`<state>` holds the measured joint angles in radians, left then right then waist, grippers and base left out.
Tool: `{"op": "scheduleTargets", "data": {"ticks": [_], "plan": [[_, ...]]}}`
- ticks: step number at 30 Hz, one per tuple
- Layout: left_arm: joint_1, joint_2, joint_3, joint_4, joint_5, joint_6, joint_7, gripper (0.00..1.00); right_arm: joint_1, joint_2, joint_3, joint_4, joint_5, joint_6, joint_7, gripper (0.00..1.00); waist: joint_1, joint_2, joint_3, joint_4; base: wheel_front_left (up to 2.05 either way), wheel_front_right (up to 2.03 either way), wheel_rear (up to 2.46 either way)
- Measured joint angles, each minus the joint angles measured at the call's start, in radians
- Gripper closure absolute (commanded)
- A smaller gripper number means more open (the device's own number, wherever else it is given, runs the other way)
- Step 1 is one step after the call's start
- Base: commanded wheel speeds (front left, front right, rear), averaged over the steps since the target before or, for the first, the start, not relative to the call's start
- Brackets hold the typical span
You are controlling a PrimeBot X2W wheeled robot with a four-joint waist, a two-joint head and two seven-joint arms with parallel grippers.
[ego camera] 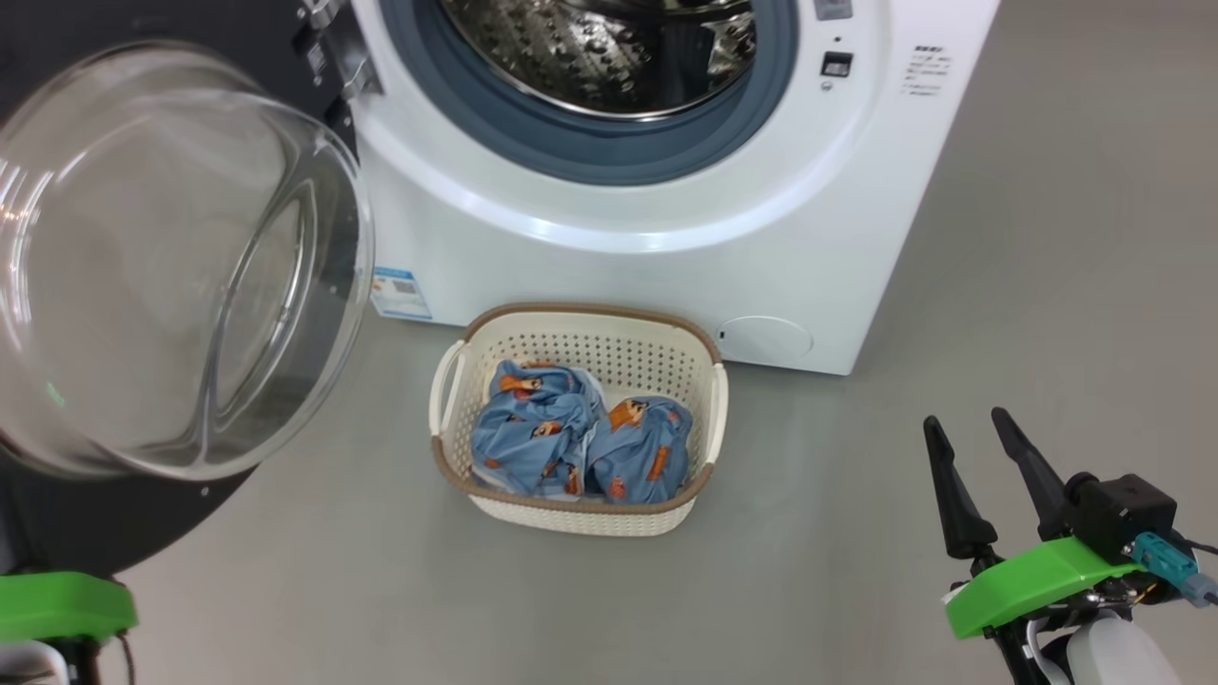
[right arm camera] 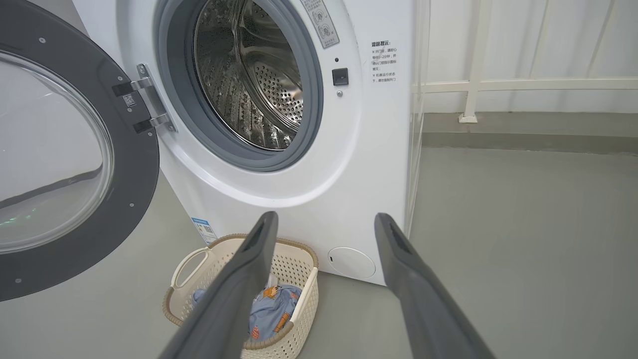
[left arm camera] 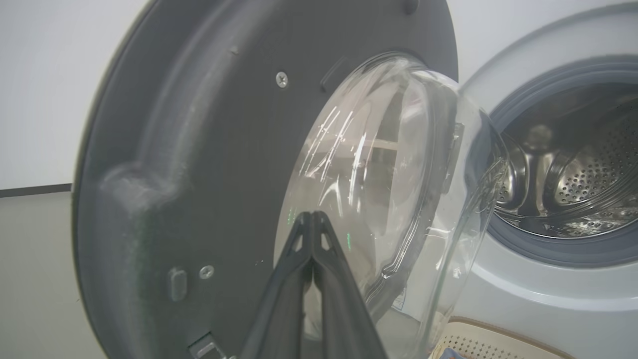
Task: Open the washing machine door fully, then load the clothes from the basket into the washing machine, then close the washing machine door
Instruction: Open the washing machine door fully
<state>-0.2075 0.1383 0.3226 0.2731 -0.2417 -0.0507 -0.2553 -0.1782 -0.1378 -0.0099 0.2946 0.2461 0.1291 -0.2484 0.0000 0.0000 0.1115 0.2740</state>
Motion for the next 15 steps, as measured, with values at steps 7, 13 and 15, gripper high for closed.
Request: {"op": "scheduleTargets", "data": {"ticks": [7, 13, 15], "plan": [[0.057, -0.030, -0.053, -0.086, 0.027, -0.019, 0.000, 1.00, 0.016, 0.008, 0.000, 0.006, 0.003, 0.000, 0.000, 0.00, 0.0001, 0.0000, -0.023, -0.040, 0.00, 0.00, 0.00], [0.112, -0.051, -0.093, -0.142, 0.044, -0.030, 0.000, 0.00, 0.019, 0.017, -0.007, 0.002, 0.006, 0.000, -0.001, 0.00, 0.0000, 0.0000, -0.033, -0.086, 0.00, 0.00, 0.00], [0.128, -0.062, -0.106, -0.153, 0.045, -0.033, 0.000, 0.00, 0.030, 0.017, -0.010, -0.005, 0.006, 0.000, -0.001, 0.00, 0.0001, 0.0000, -0.034, -0.103, 0.00, 0.00, 0.00]]}}
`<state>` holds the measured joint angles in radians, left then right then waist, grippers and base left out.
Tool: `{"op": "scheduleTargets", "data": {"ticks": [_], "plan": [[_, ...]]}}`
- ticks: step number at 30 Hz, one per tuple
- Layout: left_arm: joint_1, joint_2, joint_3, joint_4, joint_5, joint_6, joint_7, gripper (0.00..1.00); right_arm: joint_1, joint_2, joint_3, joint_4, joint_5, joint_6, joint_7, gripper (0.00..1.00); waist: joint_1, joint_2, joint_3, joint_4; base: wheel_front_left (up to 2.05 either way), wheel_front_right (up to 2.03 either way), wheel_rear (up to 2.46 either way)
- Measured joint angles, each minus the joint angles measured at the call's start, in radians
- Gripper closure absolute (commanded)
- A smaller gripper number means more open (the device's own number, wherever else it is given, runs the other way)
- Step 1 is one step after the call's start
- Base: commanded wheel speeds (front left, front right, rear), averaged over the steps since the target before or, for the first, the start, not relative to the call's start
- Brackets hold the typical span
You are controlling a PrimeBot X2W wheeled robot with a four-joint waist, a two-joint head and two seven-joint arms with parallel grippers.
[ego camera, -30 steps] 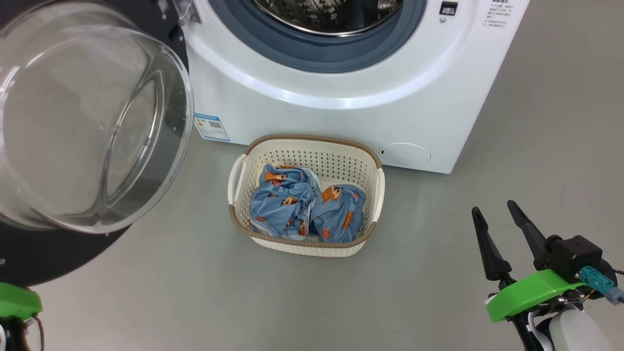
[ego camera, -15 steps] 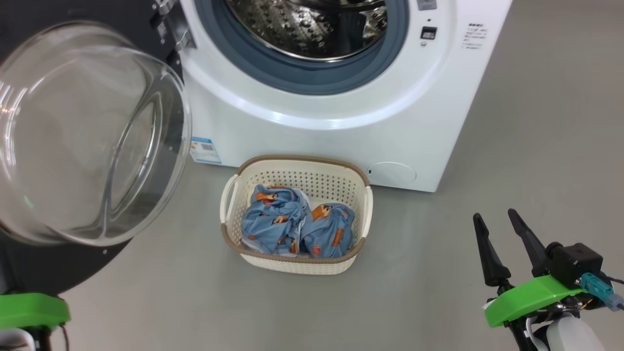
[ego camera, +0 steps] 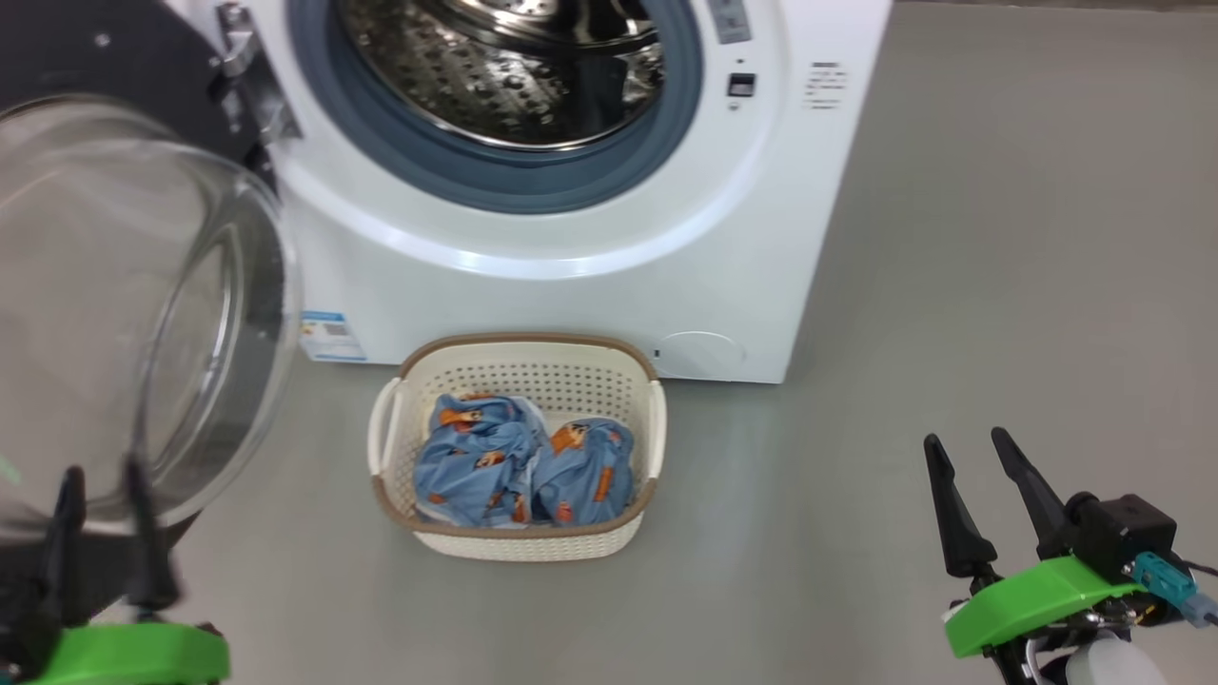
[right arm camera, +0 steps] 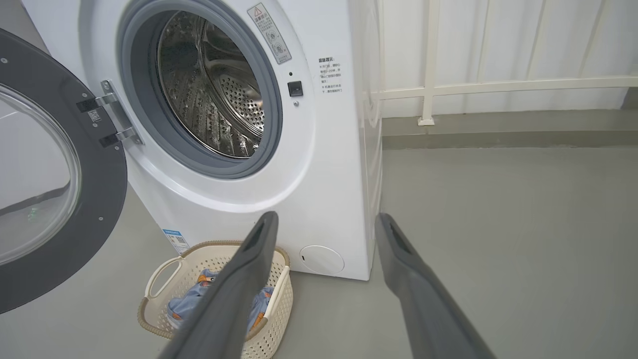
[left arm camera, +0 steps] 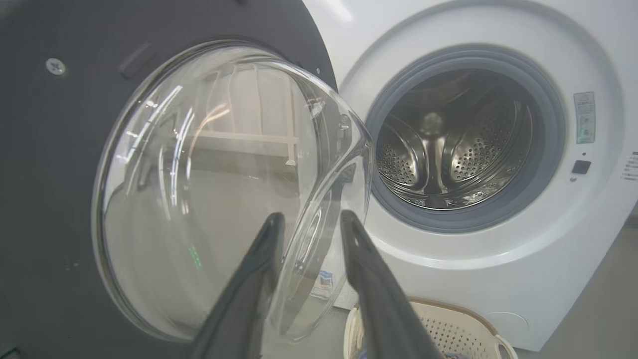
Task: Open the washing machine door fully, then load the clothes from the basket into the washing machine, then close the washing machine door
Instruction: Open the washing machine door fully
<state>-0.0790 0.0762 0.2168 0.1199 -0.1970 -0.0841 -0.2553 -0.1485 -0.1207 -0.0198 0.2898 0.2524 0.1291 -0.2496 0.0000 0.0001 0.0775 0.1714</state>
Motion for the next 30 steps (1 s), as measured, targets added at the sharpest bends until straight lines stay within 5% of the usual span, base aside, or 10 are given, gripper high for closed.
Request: {"op": "scheduleTargets", "data": {"ticks": [17, 30], "plan": [[0.133, -0.029, -0.063, -0.015, 0.012, 0.005, 0.000, 0.00, 0.052, 0.004, -0.009, -0.052, -0.004, 0.000, 0.000, 0.00, 0.0000, 0.0000, -0.018, -0.146, 0.00, 0.00, 0.00], [0.183, -0.034, -0.067, -0.015, -0.002, 0.029, 0.000, 0.00, 0.094, 0.013, -0.004, -0.074, -0.031, 0.000, 0.000, 0.00, 0.0000, 0.0000, -0.071, -0.164, 0.00, 0.00, 0.00]]}}
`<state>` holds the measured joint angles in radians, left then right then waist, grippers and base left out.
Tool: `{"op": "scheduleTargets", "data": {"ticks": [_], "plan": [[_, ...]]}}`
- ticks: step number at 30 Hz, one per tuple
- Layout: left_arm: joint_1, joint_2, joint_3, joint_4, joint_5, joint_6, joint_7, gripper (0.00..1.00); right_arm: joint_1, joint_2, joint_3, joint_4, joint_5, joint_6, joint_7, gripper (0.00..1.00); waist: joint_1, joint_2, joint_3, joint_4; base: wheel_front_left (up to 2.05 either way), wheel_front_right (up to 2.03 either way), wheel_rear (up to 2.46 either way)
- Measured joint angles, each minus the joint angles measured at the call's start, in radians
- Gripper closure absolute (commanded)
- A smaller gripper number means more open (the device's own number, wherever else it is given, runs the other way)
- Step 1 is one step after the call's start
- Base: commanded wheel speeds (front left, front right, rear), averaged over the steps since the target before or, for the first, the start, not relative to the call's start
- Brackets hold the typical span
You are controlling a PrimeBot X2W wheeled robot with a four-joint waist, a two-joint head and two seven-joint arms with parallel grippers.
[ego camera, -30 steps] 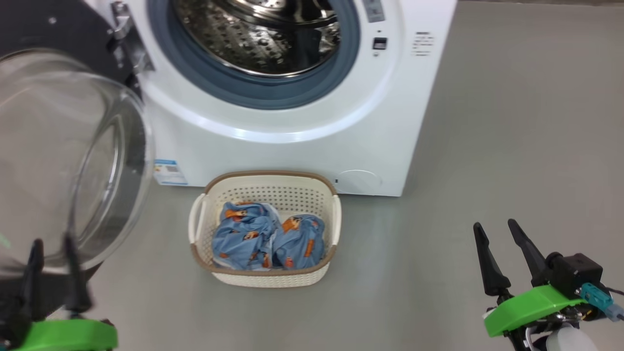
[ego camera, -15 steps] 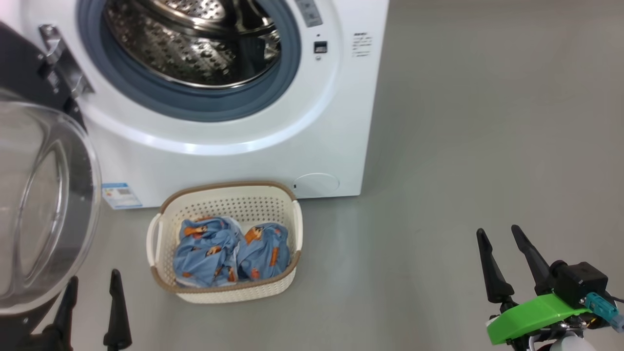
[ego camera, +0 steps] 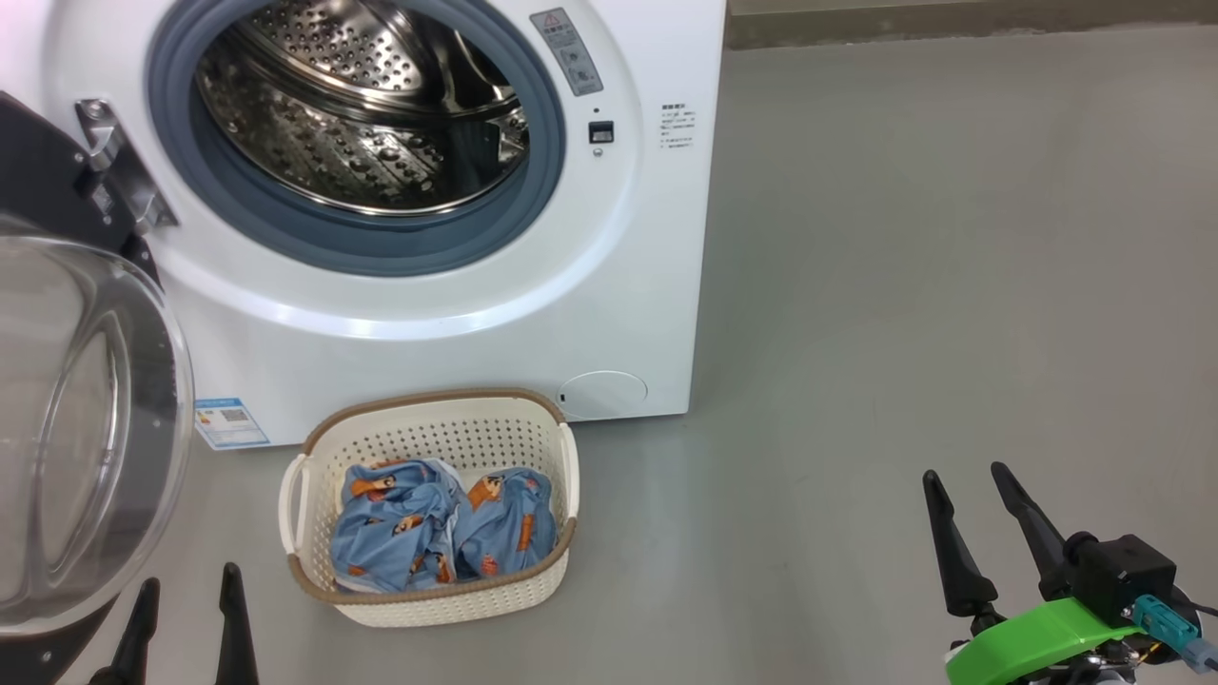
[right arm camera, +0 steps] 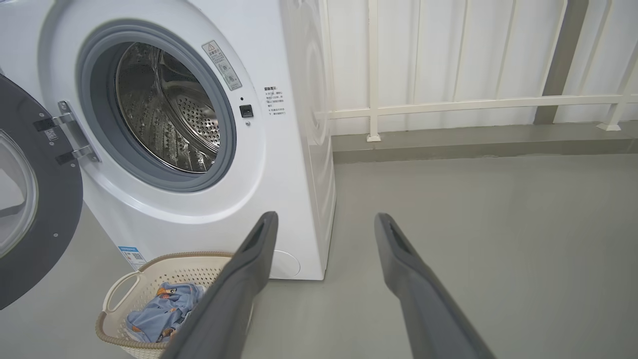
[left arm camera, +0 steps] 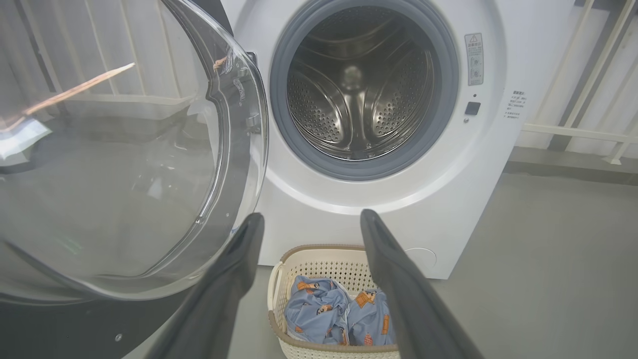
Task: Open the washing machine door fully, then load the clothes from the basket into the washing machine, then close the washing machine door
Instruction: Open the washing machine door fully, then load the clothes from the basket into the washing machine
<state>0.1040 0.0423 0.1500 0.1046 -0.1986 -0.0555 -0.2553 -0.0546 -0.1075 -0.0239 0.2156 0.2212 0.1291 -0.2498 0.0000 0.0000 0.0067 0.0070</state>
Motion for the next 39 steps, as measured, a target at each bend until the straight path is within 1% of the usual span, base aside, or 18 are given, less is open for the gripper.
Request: {"op": "scheduleTargets", "data": {"ticks": [2, 12, 31, 39], "plan": [[0.000, -0.001, 0.000, 0.000, 0.000, 0.007, 0.000, 0.00, 0.000, 0.000, 0.000, -0.003, 0.000, 0.000, 0.000, 0.00, 0.0000, 0.0000, -0.001, 0.007, 0.00, 0.00, 0.00], [0.000, -0.001, -0.007, 0.004, 0.000, 0.008, 0.000, 0.00, 0.000, 0.003, 0.001, -0.005, -0.007, 0.000, 0.000, 0.00, 0.0000, 0.0000, 0.006, 0.035, 0.00, 0.00, 0.00], [0.001, -0.002, -0.012, 0.002, 0.011, 0.007, 0.000, 0.00, 0.000, 0.002, -0.007, -0.005, -0.008, 0.000, 0.000, 0.00, 0.0000, 0.0000, 0.008, 0.027, 0.00, 0.00, 0.00], [0.001, -0.002, -0.012, 0.002, 0.012, -0.002, 0.000, 0.00, 0.000, 0.003, -0.010, -0.001, -0.010, 0.000, 0.000, 0.00, 0.0000, 0.0000, 0.000, 0.031, 0.00, 0.00, 0.00]]}}
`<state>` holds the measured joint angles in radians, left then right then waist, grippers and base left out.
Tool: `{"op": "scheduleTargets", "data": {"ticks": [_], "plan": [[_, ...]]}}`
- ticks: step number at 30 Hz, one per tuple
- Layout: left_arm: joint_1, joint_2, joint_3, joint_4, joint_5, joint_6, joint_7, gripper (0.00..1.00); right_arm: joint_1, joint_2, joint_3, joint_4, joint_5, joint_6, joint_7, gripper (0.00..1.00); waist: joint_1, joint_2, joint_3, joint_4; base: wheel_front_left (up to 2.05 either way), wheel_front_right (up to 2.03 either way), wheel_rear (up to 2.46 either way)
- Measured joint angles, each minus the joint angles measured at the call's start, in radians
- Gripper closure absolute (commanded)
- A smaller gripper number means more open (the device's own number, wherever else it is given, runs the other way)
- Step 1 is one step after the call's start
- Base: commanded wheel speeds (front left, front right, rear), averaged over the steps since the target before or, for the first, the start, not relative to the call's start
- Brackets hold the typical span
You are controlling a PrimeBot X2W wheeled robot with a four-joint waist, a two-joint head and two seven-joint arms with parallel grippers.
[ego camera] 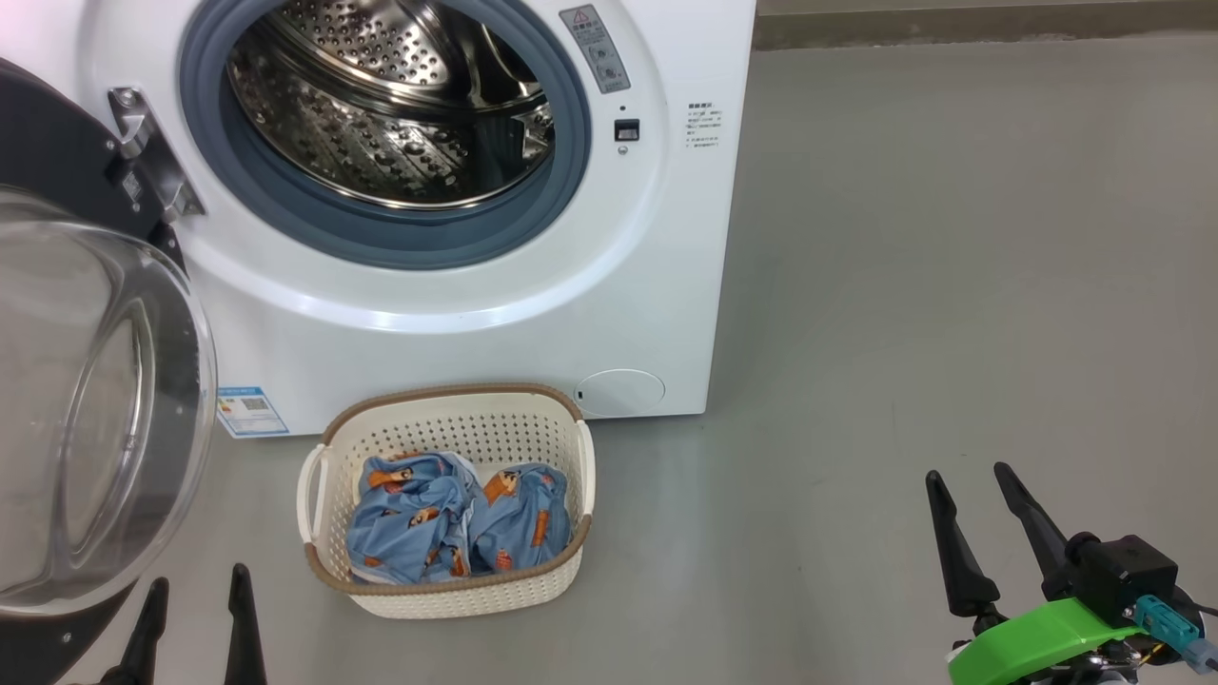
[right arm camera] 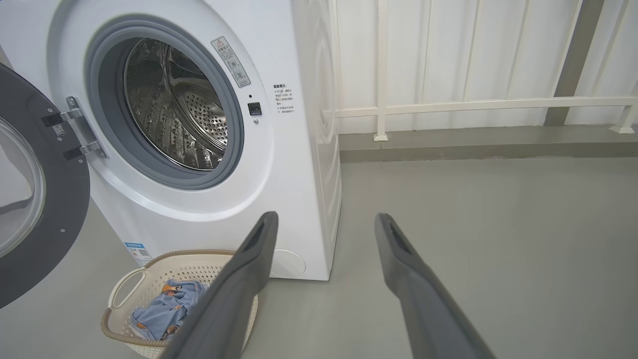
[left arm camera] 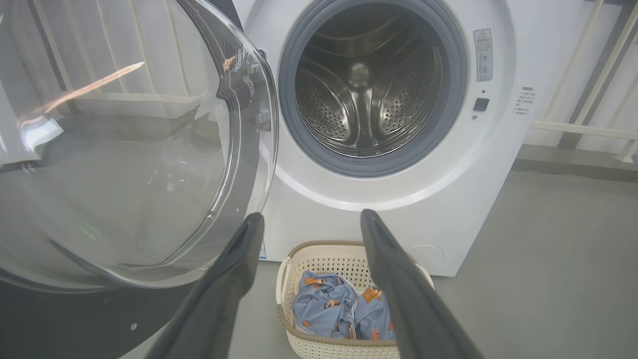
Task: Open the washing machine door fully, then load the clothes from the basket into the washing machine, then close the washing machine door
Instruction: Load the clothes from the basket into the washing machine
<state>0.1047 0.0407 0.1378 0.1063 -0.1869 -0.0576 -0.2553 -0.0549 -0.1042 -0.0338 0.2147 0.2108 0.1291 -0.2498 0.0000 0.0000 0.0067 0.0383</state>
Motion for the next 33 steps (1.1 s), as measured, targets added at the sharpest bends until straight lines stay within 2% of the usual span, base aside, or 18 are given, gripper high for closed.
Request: {"op": "scheduleTargets", "data": {"ticks": [33], "plan": [[0.002, 0.000, 0.000, 0.038, -0.004, -0.007, 0.000, 0.00, -0.001, -0.003, 0.009, 0.020, 0.000, 0.000, 0.000, 0.00, 0.0000, 0.0000, 0.009, 0.017, 0.01, -0.01, 0.00]]}}
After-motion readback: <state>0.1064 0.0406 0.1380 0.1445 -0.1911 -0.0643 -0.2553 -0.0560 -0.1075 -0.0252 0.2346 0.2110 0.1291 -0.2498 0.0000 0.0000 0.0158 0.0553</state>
